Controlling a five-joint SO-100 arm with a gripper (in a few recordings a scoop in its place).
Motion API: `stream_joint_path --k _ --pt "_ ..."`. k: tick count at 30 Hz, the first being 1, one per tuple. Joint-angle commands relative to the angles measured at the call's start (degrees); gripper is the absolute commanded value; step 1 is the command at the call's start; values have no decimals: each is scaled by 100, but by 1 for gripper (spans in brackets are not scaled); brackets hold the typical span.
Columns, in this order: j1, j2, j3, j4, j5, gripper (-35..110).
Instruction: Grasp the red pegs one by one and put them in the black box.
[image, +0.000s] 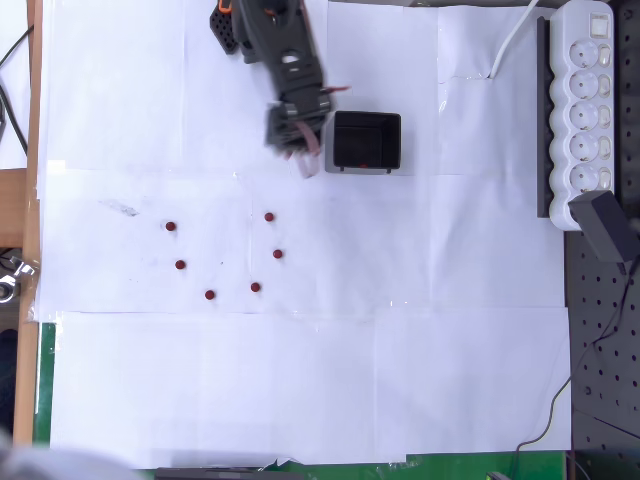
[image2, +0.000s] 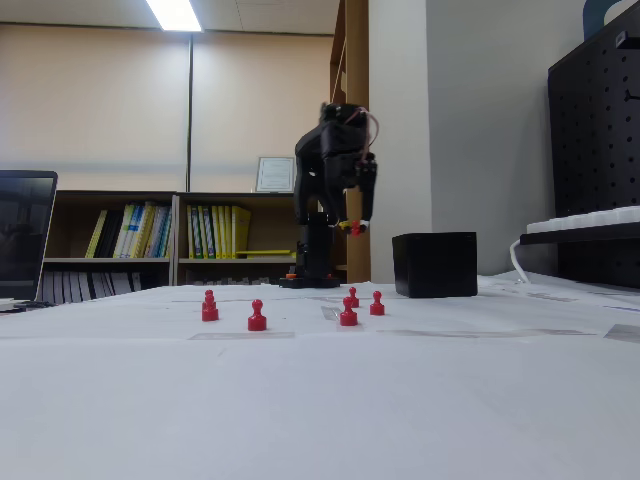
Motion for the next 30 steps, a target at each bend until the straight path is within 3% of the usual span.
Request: stream_joint_path --k 1,8,14,23,30 --pt "-949 422 1336 70 -650 0" --pt "-1802 1406 1731 -694 -800 0" --pt "-1828 1978 1248 -1441 -782 0" --pt "-1521 1995 896 -1521 -562 14" --pt "-1459 1362 1415 -958 -387 18"
